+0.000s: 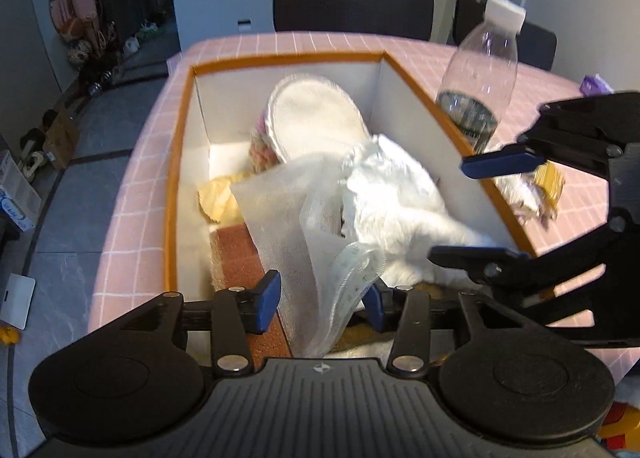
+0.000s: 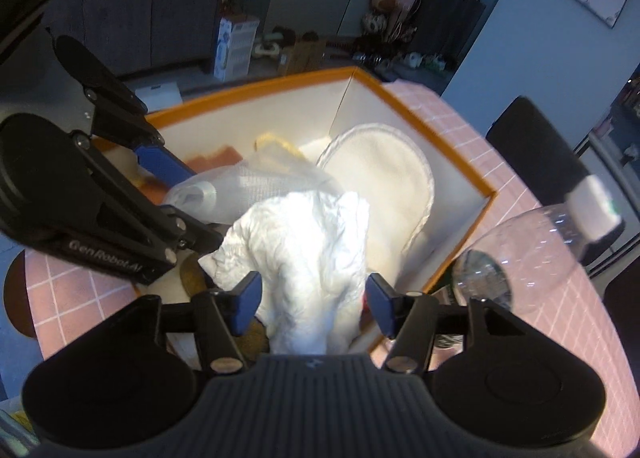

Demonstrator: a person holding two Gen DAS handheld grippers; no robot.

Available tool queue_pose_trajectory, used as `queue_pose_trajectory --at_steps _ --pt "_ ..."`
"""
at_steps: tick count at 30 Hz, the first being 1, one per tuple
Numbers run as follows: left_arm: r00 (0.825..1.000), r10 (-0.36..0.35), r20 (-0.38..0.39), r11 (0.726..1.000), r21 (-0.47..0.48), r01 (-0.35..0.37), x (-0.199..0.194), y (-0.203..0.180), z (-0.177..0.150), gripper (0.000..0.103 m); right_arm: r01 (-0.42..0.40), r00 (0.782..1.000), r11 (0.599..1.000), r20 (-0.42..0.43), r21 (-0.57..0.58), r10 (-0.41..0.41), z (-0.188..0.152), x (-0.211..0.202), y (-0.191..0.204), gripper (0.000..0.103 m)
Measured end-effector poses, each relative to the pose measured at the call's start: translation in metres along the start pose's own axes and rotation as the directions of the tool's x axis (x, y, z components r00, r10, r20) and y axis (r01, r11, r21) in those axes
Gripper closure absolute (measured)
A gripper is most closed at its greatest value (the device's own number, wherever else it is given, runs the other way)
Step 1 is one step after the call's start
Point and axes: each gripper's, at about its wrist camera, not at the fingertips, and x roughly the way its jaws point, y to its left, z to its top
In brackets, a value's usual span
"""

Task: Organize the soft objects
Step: 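Withdraw both tools toward the yellow snack bag on the table, then grasp the plastic-wrapped purple flower with the left tool while the right tool approaches the yellow snack bag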

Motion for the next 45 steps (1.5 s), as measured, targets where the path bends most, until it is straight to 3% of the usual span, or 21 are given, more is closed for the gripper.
queue_pose_trajectory --at_steps 5,9,11,18,25,28,30,37,40,45 --pt "0.988 0.031 0.150 0.999 -0.018 -0.029 -0.023 -0.003 0.003 0.043 0.036 0.997 0.999 0.060 0.037 -0.038 -0.011 -0.030 -0.007 0.034" --pt "0.962 0.057 0.266 0.998 0.012 -0.062 -0.039 -0.019 0.003 0.041 0.045 0.991 0.994 0.119 0.095 -0.056 -0.029 -0.056 -0.015 0.031" --pt "0.945 0.048 0.324 0.997 0.035 -0.063 -0.049 -0.029 0.001 0.034 0.047 0.986 0.991 0.154 0.128 -0.066 -0.041 -0.069 -0.019 0.030" --pt "0.887 -0.026 0.461 0.991 0.129 -0.038 -0.062 -0.078 -0.004 0.028 0.070 0.960 0.959 0.244 0.275 -0.140 -0.099 -0.105 -0.034 0.027" --pt "0.854 -0.192 0.484 0.973 0.205 0.102 -0.030 -0.138 -0.017 0.028 0.094 0.944 0.885 0.243 0.456 -0.225 -0.170 -0.104 -0.049 0.027" --pt "0.860 -0.240 0.451 0.965 0.210 0.159 -0.005 -0.161 -0.019 0.028 0.145 0.937 0.850 0.207 0.506 -0.283 -0.196 -0.098 -0.051 0.027" --pt "0.871 -0.240 0.430 0.963 0.217 0.158 0.011 -0.173 -0.020 0.028 0.171 0.936 0.824 0.173 0.540 -0.307 -0.214 -0.093 -0.055 0.027" --pt "0.923 -0.105 0.371 0.975 0.220 0.022 0.062 -0.199 -0.012 0.027 0.224 0.935 0.731 0.069 0.645 -0.347 -0.259 -0.073 -0.083 0.027" --pt "0.934 -0.062 0.353 0.976 0.216 -0.017 0.076 -0.204 -0.014 0.024 0.205 0.940 0.716 0.071 0.667 -0.334 -0.264 -0.063 -0.091 0.024" --pt "0.942 -0.004 0.335 0.976 0.207 -0.070 0.097 -0.214 -0.004 0.022 0.185 0.947 0.726 0.076 0.663 -0.311 -0.263 -0.044 -0.100 0.023"
